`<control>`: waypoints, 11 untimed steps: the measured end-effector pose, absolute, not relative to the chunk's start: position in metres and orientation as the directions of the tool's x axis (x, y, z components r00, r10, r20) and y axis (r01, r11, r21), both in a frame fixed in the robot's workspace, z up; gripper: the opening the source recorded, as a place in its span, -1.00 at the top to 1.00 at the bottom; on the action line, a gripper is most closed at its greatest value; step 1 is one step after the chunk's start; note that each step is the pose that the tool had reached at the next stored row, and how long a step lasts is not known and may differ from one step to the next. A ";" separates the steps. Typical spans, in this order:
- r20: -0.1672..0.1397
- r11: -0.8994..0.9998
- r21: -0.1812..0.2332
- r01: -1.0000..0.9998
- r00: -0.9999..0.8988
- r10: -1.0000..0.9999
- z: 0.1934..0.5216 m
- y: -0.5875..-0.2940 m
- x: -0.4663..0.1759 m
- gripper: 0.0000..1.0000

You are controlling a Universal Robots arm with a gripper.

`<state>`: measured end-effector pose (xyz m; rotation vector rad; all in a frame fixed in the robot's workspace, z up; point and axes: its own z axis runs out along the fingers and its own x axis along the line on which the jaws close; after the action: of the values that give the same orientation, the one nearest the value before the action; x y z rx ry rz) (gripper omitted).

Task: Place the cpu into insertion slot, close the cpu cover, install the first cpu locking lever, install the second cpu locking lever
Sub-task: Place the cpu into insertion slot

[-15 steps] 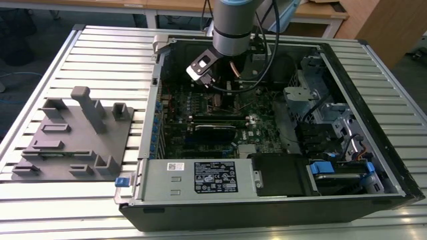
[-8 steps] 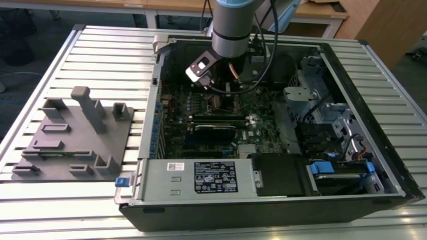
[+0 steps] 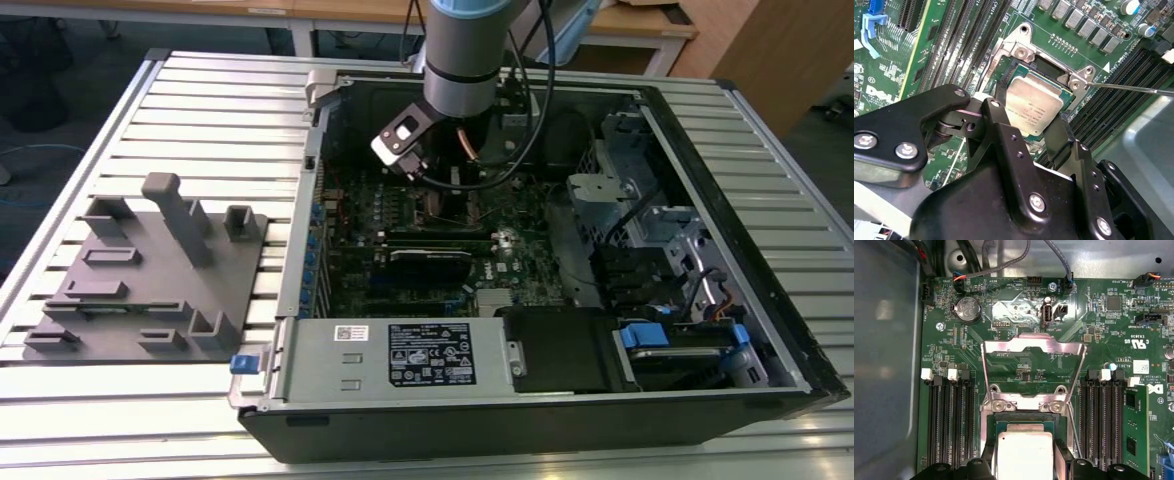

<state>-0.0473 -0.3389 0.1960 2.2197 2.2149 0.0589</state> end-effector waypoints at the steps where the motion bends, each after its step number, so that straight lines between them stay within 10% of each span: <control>1: 0.023 -0.003 0.030 1.000 0.002 1.000 0.196 -0.339 -0.047 -0.08; 11: 0.023 -0.002 0.030 1.000 0.002 1.000 0.195 -0.339 -0.047 -0.08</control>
<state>-0.0467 -0.3386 0.1945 2.2196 2.2149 0.0589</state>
